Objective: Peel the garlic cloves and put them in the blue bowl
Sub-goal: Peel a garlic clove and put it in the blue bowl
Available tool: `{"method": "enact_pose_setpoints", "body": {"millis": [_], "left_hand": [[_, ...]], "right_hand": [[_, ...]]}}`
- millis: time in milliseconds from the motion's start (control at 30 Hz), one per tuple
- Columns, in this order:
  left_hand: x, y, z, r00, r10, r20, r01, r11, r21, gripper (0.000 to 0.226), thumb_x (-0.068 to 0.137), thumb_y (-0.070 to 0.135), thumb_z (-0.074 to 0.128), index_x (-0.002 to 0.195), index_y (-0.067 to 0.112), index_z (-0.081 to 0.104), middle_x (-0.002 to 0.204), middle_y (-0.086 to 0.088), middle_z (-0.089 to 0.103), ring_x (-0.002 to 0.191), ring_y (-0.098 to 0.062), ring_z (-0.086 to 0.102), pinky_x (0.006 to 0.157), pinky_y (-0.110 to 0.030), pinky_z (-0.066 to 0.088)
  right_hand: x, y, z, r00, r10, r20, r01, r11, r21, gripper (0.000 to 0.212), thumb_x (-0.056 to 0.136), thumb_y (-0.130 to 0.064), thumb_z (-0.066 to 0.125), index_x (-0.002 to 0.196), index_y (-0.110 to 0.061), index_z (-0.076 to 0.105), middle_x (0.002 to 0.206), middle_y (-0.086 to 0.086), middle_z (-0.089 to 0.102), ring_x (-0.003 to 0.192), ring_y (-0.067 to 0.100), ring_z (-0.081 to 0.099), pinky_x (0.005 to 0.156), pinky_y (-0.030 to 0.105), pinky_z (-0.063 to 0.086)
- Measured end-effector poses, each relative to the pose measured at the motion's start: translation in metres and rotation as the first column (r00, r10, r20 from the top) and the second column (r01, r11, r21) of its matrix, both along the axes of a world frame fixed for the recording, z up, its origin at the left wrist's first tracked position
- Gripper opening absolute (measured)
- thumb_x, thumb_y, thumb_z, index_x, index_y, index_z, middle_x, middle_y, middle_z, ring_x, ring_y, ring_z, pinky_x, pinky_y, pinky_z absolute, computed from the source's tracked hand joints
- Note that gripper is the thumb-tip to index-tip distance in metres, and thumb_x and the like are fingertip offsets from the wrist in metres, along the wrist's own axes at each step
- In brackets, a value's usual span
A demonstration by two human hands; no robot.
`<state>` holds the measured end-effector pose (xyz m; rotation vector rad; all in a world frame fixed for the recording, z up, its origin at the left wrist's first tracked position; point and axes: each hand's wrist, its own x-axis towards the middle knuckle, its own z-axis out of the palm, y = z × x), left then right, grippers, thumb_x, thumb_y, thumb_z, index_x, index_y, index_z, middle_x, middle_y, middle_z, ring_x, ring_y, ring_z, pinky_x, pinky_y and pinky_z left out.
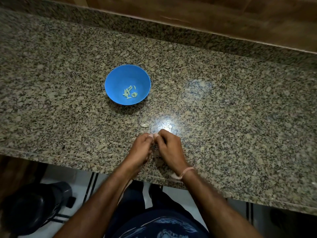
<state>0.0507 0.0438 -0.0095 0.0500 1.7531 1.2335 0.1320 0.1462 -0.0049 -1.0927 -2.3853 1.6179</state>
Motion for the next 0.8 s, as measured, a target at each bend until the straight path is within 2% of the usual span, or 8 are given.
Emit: {"method": "enact_pose_setpoints", "body": {"millis": [100, 167, 233, 300, 367, 467, 667, 800], "left_hand": [[0.0, 0.003, 0.004, 0.999, -0.033, -0.008, 0.033, 0.999, -0.04, 0.023, 0.112, 0.03, 0.041, 0.1, 0.016, 0.054, 0.079, 0.003, 0.051, 0.058, -0.005, 0.045, 0.049, -0.016, 0.034], [0.003, 0.0, -0.003, 0.821, -0.213, -0.53, 0.158, 0.976, -0.147, 0.018, 0.112, 0.026, 0.04, 0.103, 0.015, 0.053, 0.086, 0.004, 0.05, 0.067, -0.002, 0.044, 0.054, -0.018, 0.031], [0.004, -0.003, -0.007, 0.598, -0.288, -0.748, 0.214, 0.957, -0.197, 0.017, 0.111, 0.025, 0.04, 0.096, 0.019, 0.046, 0.087, 0.003, 0.047, 0.068, -0.004, 0.041, 0.055, -0.021, 0.028], [0.0, -0.001, -0.007, 0.709, -0.256, -0.658, 0.199, 0.967, -0.161, 0.02, 0.111, 0.026, 0.041, 0.094, 0.019, 0.046, 0.084, 0.005, 0.051, 0.068, -0.006, 0.043, 0.055, -0.018, 0.03], [-0.005, 0.004, -0.003, 0.966, -0.087, -0.243, 0.077, 0.996, -0.052, 0.025, 0.111, 0.028, 0.042, 0.097, 0.012, 0.054, 0.081, 0.003, 0.055, 0.066, -0.008, 0.047, 0.055, -0.018, 0.034], [-0.008, 0.005, -0.002, 0.968, 0.079, 0.239, -0.074, 0.997, -0.027, 0.024, 0.111, 0.025, 0.044, 0.092, 0.015, 0.055, 0.068, 0.006, 0.048, 0.053, -0.005, 0.039, 0.045, -0.02, 0.029], [-0.004, -0.003, -0.003, 0.937, -0.022, -0.349, -0.009, 0.996, -0.087, 0.019, 0.106, 0.031, 0.057, 0.099, 0.016, 0.067, 0.091, 0.004, 0.07, 0.081, -0.009, 0.065, 0.07, -0.027, 0.051], [-0.002, -0.007, -0.001, 0.916, 0.012, -0.401, -0.023, 1.0, -0.021, 0.009, 0.102, 0.025, 0.064, 0.098, 0.02, 0.071, 0.092, 0.006, 0.075, 0.089, -0.009, 0.071, 0.082, -0.034, 0.059]], "right_hand": [[-0.002, -0.002, -0.003, 0.999, 0.049, -0.024, -0.043, 0.98, 0.192, 0.03, 0.106, -0.018, 0.056, 0.076, -0.016, 0.054, 0.065, -0.009, 0.047, 0.053, -0.002, 0.038, 0.054, 0.011, 0.037], [-0.006, 0.004, 0.002, 0.993, -0.12, 0.011, 0.118, 0.952, -0.284, 0.03, 0.106, -0.017, 0.055, 0.076, -0.016, 0.057, 0.063, -0.006, 0.05, 0.051, 0.0, 0.041, 0.048, 0.011, 0.033], [-0.007, 0.008, 0.01, 0.968, -0.193, 0.159, 0.249, 0.687, -0.683, 0.03, 0.105, -0.019, 0.055, 0.076, -0.014, 0.061, 0.06, -0.005, 0.049, 0.052, 0.008, 0.042, 0.047, 0.02, 0.035], [-0.005, 0.007, 0.011, 0.975, -0.171, 0.142, 0.221, 0.705, -0.674, 0.029, 0.106, -0.022, 0.055, 0.079, -0.014, 0.062, 0.062, -0.004, 0.05, 0.051, 0.007, 0.043, 0.049, 0.021, 0.036], [-0.002, 0.003, 0.005, 0.997, -0.076, 0.02, 0.078, 0.945, -0.317, 0.027, 0.106, -0.02, 0.056, 0.08, -0.016, 0.057, 0.068, -0.005, 0.052, 0.054, -0.001, 0.045, 0.052, 0.013, 0.037], [-0.001, 0.002, -0.005, 0.998, 0.045, -0.04, -0.042, 0.995, 0.093, 0.025, 0.105, -0.02, 0.06, 0.079, -0.019, 0.057, 0.069, -0.009, 0.054, 0.059, -0.002, 0.044, 0.058, 0.011, 0.039], [0.0, 0.005, -0.003, 0.989, -0.144, -0.033, 0.132, 0.963, -0.236, 0.029, 0.104, -0.021, 0.062, 0.076, -0.015, 0.056, 0.062, -0.008, 0.052, 0.047, -0.006, 0.045, 0.05, 0.011, 0.039], [0.001, 0.004, -0.003, 0.982, -0.19, -0.013, 0.174, 0.924, -0.341, 0.031, 0.104, -0.025, 0.062, 0.083, -0.002, 0.062, 0.063, -0.003, 0.055, 0.048, 0.004, 0.048, 0.05, 0.022, 0.043]]}}
